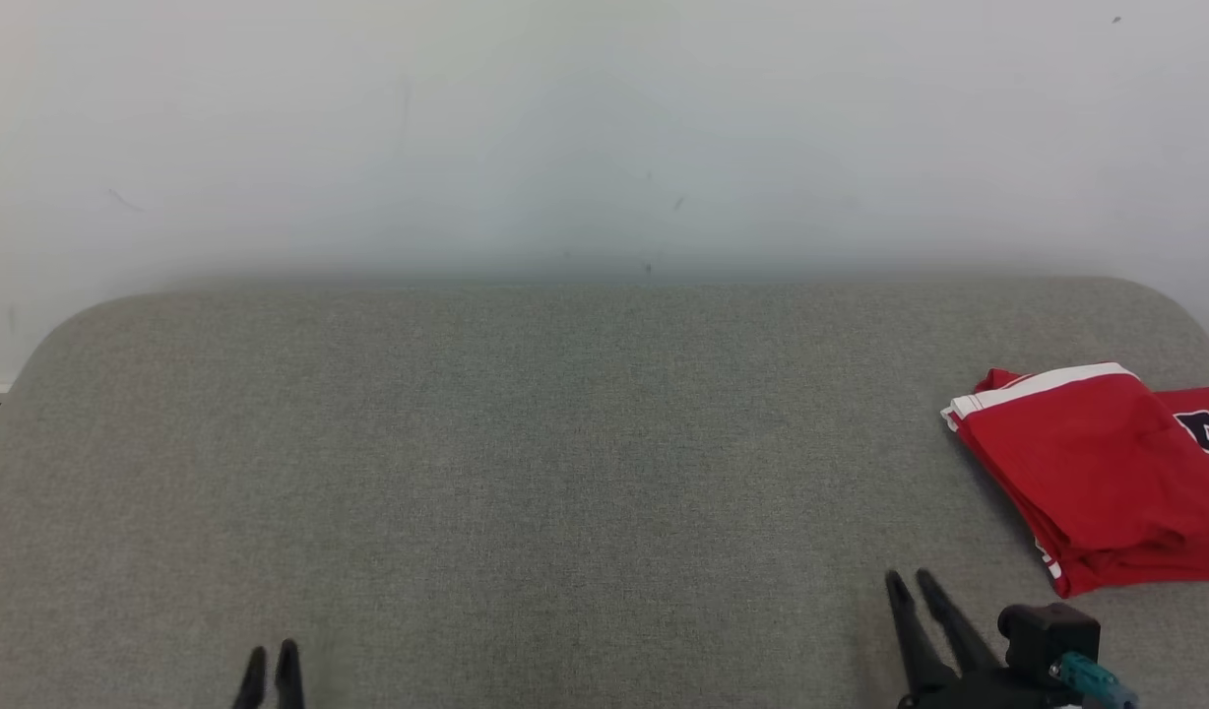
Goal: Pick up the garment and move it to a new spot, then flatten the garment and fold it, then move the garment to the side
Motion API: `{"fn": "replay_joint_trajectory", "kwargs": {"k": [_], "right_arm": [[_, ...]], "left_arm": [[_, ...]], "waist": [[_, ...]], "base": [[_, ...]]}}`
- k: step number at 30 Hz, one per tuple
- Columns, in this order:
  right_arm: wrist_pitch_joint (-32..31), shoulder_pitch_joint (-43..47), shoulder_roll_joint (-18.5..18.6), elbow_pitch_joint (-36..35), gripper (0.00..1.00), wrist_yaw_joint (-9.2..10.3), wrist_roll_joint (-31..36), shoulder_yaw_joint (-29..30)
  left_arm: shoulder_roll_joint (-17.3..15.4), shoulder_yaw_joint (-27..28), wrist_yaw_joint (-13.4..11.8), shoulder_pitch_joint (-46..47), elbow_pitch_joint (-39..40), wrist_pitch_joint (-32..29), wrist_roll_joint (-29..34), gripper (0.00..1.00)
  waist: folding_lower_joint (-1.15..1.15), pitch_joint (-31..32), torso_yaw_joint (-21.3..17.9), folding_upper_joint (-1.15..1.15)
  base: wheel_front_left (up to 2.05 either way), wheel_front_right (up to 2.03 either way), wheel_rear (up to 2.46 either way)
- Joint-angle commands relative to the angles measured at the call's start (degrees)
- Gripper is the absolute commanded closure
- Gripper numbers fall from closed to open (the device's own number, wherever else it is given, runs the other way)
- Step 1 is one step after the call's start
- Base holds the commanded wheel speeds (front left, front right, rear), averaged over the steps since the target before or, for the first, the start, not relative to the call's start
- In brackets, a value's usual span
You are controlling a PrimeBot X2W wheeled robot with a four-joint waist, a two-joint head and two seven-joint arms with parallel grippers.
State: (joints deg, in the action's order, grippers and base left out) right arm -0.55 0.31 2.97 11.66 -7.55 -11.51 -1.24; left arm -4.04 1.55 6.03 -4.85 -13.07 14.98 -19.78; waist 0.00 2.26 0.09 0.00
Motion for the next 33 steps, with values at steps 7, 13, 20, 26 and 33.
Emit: {"fn": "replay_joint_trajectory", "kwargs": {"k": [7,13,20,26,33], "right_arm": [[-0.8,-0.5,0.0,1.5,1.0,0.01,-6.1,1.1],[-1.1,-1.2,0.0,1.6,1.0,0.01,-12.4,1.7],[-1.5,-1.8,0.0,1.7,1.0,0.02,-19.3,2.4],[-1.9,-2.5,0.0,1.9,1.0,0.02,-24.7,3.0],[-2.3,-3.0,0.0,2.1,1.0,0.03,-29.7,3.6]], "left_arm": [[0.2,0.6,0.1,1.4,-1.6,-2.1,-5.6,1.0],[0.3,0.8,0.2,2.6,-1.9,-3.6,-11.3,1.0],[0.4,1.0,0.4,3.9,-2.1,-5.4,-17.4,1.0],[0.4,1.3,0.5,5.0,-2.4,-6.8,-22.3,1.0],[0.5,1.5,0.6,6.0,-2.7,-8.1,-26.8,1.0]], "waist": [[0.0,-0.1,0.0,0.0],[0.0,-0.2,0.0,0.0],[0.0,-0.4,0.0,0.0],[0.0,-0.5,0.0,0.0],[0.0,-0.6,0.0,0.0]], "base": [[0.0,0.0,0.0],[0.0,0.0,0.0],[0.0,0.0,0.0],[0.0,0.0,0.0],[0.0,0.0,0.0]]}}
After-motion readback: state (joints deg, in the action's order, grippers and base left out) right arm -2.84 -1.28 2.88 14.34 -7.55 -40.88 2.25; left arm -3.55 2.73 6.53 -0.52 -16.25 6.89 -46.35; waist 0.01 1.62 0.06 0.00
